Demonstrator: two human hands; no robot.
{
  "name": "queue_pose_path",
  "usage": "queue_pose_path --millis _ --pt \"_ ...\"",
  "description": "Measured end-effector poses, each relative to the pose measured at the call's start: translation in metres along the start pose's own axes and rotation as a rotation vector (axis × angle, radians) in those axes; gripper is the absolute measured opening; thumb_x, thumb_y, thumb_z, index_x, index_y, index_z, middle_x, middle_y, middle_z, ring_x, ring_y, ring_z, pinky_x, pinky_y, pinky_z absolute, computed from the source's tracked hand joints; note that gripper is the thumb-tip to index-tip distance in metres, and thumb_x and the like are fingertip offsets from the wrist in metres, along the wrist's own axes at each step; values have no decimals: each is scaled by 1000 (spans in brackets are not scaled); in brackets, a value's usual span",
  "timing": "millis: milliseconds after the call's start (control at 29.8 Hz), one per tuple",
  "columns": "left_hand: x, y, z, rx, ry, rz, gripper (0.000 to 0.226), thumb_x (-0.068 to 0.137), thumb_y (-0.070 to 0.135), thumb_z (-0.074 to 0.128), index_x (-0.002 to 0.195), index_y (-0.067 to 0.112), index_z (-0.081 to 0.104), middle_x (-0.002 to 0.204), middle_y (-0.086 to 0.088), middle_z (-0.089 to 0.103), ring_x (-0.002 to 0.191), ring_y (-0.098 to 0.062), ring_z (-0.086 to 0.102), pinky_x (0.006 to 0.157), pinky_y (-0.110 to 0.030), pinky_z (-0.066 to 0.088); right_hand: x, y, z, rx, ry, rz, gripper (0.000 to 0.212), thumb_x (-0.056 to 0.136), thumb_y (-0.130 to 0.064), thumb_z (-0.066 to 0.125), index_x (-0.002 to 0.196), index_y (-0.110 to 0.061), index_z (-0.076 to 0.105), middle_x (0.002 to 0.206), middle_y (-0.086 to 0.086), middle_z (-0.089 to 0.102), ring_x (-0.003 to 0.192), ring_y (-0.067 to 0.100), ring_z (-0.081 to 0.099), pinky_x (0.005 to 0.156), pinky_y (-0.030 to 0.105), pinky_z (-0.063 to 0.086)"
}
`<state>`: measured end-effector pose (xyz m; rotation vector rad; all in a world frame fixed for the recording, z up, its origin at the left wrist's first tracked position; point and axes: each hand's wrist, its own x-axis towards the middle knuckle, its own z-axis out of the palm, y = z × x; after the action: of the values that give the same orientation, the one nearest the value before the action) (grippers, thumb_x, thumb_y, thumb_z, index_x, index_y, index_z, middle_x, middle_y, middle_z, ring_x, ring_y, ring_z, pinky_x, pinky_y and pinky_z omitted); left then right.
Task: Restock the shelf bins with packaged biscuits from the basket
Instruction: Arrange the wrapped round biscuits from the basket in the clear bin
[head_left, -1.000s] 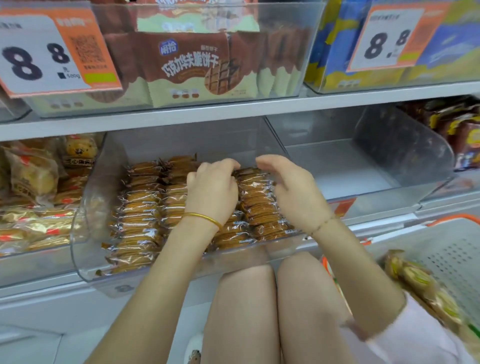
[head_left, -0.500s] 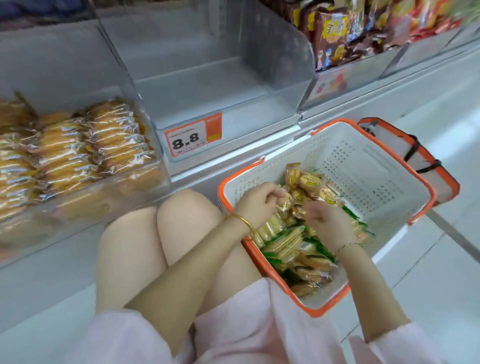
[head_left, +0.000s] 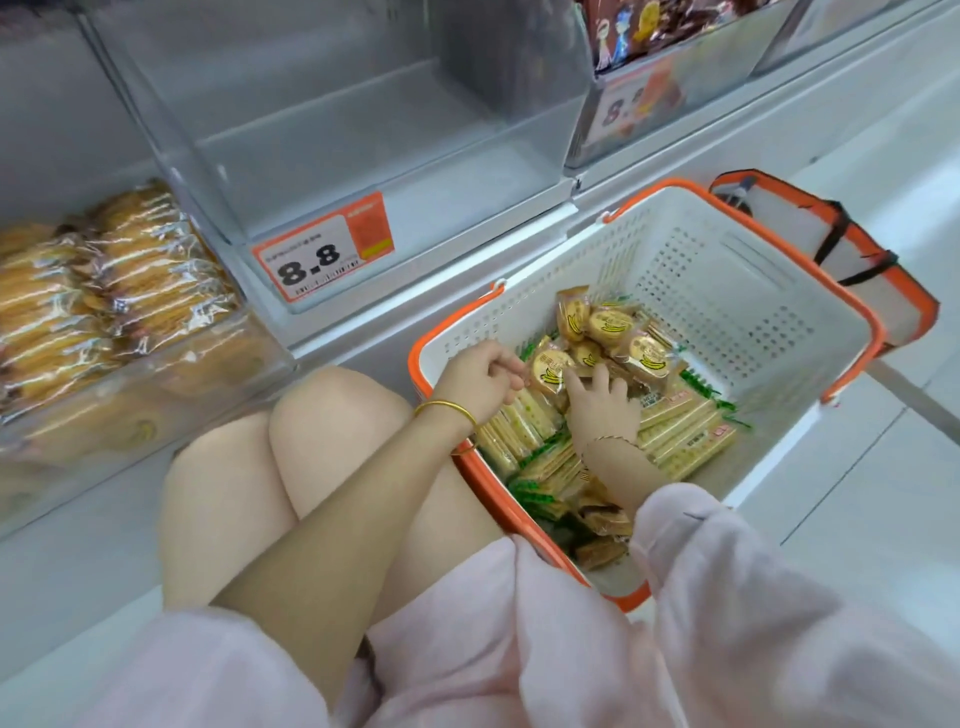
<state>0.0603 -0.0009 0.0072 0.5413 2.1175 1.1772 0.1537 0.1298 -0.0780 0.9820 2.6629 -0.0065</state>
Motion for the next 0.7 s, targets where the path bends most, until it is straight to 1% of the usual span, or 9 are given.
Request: queue_pose_path --millis 134,235,335,402,436,503,603,637,704 --pt "1 -1 -1 -8 6 -27 28 91 -3 36 93 11 60 87 -5 67 64 -8 58 59 -17 42 8 5 -2 -78 94 -45 38 89 -8 51 125 -19 48 125 11 45 113 33 45 83 41 42" --pt "4 -1 -2 -34 12 -43 25 91 -3 40 96 12 60 97 -9 66 72 -13 59 64 -21 46 6 7 -15 38 189 -75 32 90 -6 48 118 -19 54 118 6 55 111 30 49 85 41 41" --pt "8 0 -1 -5 -5 -57 31 91 5 52 121 10 55 127 -9 55 101 -17 57 93 -33 47 -3 7 -37 630 330 -38 32 92 -10 45 120 -21 57 113 -2 60 98 19 56 81 37 47" --pt "10 1 -1 11 -29 -103 47 92 17 56 137 11 42 141 -8 43 124 -20 48 103 -30 38 -8 4 -50 1191 194 -17 32 91 -4 47 120 -16 54 101 -4 59 79 12 55 73 35 49" --pt "11 0 -1 17 -43 -133 53 92 22 57 140 11 37 143 -8 41 128 -21 44 106 -30 37 -11 3 -54 1408 88 -6 32 90 0 47 120 -13 52 94 -1 58 72 13 54 68 35 50" --pt "12 -1 -1 26 -65 -171 54 92 26 57 141 11 36 140 -11 45 125 -23 47 105 -33 39 -13 -1 -57 1649 -111 6 32 91 3 47 120 -7 50 87 3 57 68 14 57 60 28 54" --pt "12 -4 -2 32 -45 -182 44 92 16 57 133 8 45 134 -15 50 118 -26 53 99 -33 43 -1 -7 -53 1673 -223 85 26 97 -12 43 123 -8 50 94 7 62 69 15 61 60 30 57" --pt "12 -5 -3 35 -37 -185 43 92 15 57 133 7 46 134 -15 50 119 -26 52 99 -32 42 8 -8 -48 1559 -176 137 28 98 -16 41 124 -9 50 103 8 62 75 18 61 66 34 57" --pt "13 -5 -3 45 -26 -186 43 93 14 55 134 5 45 136 -15 49 123 -25 49 99 -30 40 30 -8 -38 1108 -59 161 32 97 -15 41 129 -9 46 124 12 55 98 27 60 84 41 53"
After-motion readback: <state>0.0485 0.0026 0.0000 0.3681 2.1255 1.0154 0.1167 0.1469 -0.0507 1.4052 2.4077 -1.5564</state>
